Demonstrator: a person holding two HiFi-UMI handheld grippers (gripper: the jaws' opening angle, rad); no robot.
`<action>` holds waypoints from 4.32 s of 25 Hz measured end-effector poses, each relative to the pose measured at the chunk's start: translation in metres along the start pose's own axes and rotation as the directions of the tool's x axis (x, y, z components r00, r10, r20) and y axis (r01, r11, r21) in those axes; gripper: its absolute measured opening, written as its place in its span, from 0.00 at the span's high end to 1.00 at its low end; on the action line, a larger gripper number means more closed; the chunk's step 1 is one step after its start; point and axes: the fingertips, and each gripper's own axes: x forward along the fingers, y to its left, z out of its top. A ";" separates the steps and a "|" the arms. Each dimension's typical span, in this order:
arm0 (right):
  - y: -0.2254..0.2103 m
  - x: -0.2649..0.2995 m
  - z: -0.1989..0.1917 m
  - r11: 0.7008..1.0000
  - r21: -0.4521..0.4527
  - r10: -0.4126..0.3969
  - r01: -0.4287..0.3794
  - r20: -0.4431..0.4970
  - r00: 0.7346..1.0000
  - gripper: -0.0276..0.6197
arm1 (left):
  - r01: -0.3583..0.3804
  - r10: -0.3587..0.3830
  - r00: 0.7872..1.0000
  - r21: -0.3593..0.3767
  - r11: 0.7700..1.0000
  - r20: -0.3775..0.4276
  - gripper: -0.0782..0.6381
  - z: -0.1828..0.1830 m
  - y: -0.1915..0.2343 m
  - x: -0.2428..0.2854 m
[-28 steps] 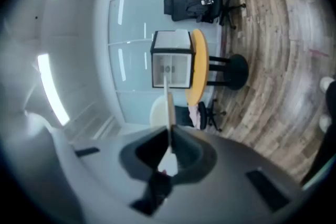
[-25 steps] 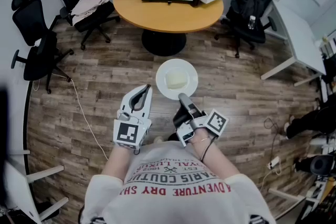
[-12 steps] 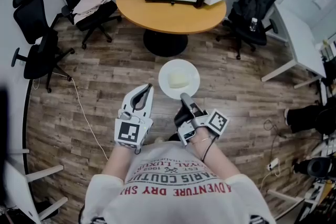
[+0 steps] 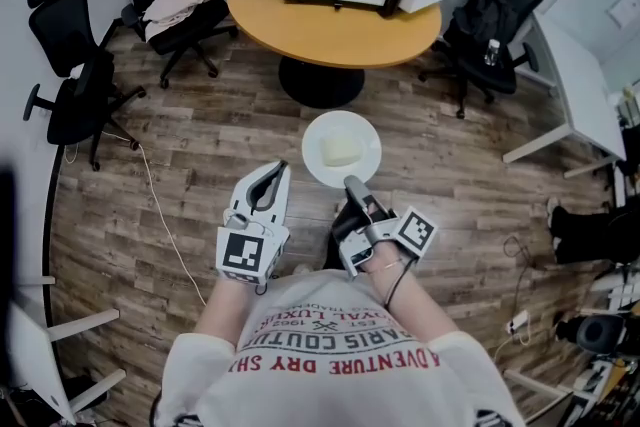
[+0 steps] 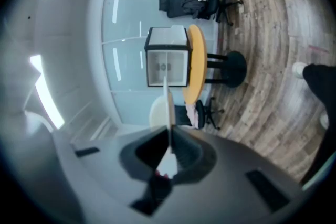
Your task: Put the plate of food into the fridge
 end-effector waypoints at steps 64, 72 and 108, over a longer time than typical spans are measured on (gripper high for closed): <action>0.072 0.463 0.328 1.000 0.005 0.029 -0.029 0.063 0.998 0.90 | 0.084 -0.085 0.996 0.046 0.995 0.003 0.85 0.015 0.270 0.504; 0.079 0.493 0.342 1.000 0.013 0.014 -0.015 0.101 0.995 0.90 | 0.077 -0.077 0.997 0.003 0.997 -0.013 0.85 0.013 0.301 0.520; 0.094 0.613 0.407 0.999 -0.024 0.024 -0.022 0.079 0.997 0.87 | 0.028 -0.029 0.998 -0.023 0.999 -0.050 0.85 0.001 0.342 0.612</action>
